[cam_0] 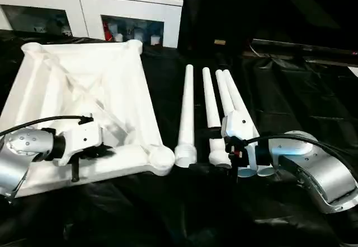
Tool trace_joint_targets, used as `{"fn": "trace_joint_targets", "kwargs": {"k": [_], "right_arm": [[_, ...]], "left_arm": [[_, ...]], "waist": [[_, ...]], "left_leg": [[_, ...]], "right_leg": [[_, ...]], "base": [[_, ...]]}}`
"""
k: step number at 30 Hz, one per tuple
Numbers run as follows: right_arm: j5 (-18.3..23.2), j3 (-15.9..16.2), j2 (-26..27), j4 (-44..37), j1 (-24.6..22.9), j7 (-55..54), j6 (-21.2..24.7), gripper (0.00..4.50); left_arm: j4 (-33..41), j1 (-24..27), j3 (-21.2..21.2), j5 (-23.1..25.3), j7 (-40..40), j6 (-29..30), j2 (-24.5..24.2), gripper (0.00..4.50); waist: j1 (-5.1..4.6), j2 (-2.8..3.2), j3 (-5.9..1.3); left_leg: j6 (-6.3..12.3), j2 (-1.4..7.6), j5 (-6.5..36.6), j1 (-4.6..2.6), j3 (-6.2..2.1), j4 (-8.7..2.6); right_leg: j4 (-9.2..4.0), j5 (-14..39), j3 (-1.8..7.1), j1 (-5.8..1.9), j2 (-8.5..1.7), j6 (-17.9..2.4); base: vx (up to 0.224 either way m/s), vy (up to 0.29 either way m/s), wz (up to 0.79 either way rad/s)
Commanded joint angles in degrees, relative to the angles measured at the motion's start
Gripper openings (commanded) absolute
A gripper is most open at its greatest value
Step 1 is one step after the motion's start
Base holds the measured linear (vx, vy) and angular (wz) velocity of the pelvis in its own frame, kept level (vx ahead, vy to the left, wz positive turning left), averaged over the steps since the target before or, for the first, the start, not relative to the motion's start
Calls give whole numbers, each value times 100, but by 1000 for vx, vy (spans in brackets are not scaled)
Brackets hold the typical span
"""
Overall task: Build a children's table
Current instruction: Move table base
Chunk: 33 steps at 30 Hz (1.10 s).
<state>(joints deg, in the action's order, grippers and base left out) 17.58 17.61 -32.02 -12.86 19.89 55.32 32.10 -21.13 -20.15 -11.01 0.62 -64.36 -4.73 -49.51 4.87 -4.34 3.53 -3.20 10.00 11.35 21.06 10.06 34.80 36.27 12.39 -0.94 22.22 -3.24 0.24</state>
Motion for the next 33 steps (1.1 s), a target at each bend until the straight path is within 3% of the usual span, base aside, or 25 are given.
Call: {"fn": "trace_joint_targets", "kwargs": {"k": [1, 2, 5, 7, 9, 11, 14, 22, 24, 26, 30, 33], "right_arm": [[-35, -17, -6, 20, 16, -26, 16, 450], [-23, -29, -3, 4, 6, -33, 27, 450], [-3, -49, -8, -30, -30, -51, 43, 450], [3, -59, -18, -42, -60, -56, 39, 450], [7, -64, -20, -43, -72, -55, 35, 450], [9, -65, -8, -34, -73, -54, 31, 450], [9, -72, 13, -2, -53, -41, 17, 450], [-58, -218, 222, 136, 125, -445, 146, 450], [-276, -346, 590, 502, 453, -1180, 572, 450], [-134, -698, 1249, 1140, 893, -1926, 1299, 450], [-184, -974, 1870, 2095, 1411, -2682, 1619, 450], [-175, -1143, 2257, 2912, 1834, -3098, 1608, 450]], "left_arm": [[-90, -234, 356, 176, 427, -221, -112, 3], [-125, -221, 318, 198, 360, -344, -166, 3], [55, -156, 424, -74, 176, -41, -131, 3], [208, -84, 459, -295, -52, 90, -130, 41], [250, -36, 433, -332, -145, 57, -174, 52], [196, -42, 432, -367, -176, -59, -170, 89], [168, -55, 493, -470, -222, -185, -126, 107], [445, -21, 807, -703, -135, 49, -158, 167], [596, -69, 1010, -906, 83, 322, -38, 180], [865, -40, 1047, -969, 397, 715, 154, 194], [1406, 154, 958, -1271, 519, 1113, 553, 223], [1831, 275, 822, -1387, 701, 1427, 850, 252]], "waist": [[24, 147, -368], [20, 176, -373], [23, 176, -384], [40, 176, -375], [53, 171, -371], [82, 156, -343], [95, 139, -332], [86, 103, -319], [66, 108, -314], [7, 105, -331], [-1, 123, -360], [-9, 92, -400]], "left_leg": [[-165, 307, 922, -139, -109, -475], [-183, 309, 931, -148, -108, -471], [-192, 308, 831, -158, -100, -459], [-199, 306, 842, -163, -91, -462], [-193, 312, 896, -166, -90, -467], [-227, 316, 1098, -166, -90, -487], [-309, 320, 1331, -172, -102, -505], [-364, 306, 1439, -156, -112, -505], [-431, 285, 1525, -162, -115, -505], [-547, 268, 1506, -151, -137, -496], [-621, 279, 1283, -153, -116, -493], [-624, 262, 891, -120, -75, -466]], "right_leg": [[-301, 77, 205, -185, -442, -1267], [-298, 35, 202, -176, -440, -1274], [-274, -155, 199, -175, -436, -1339], [-272, -159, 199, -167, -437, -1381], [-283, -125, 198, -165, -434, -1394], [-305, 144, 197, -158, -440, -1373], [-342, 652, 215, -149, -463, -1234], [-371, 1167, 233, -109, -468, -1124], [-374, 1403, 230, -80, -447, -1088], [-369, 1597, 219, -70, -461, -1126], [-334, 1202, 214, -67, -440, -1137], [-264, 397, 205, -106, -401, -1190]], "base": [[0, 0, 0], [0, 0, 0], [0, 0, 0], [0, 0, 0], [0, 0, 0], [0, 0, 0], [0, 0, 0], [0, 0, 0], [0, 0, 0], [0, 0, 0], [0, 0, 0], [0, 0, 0]]}}
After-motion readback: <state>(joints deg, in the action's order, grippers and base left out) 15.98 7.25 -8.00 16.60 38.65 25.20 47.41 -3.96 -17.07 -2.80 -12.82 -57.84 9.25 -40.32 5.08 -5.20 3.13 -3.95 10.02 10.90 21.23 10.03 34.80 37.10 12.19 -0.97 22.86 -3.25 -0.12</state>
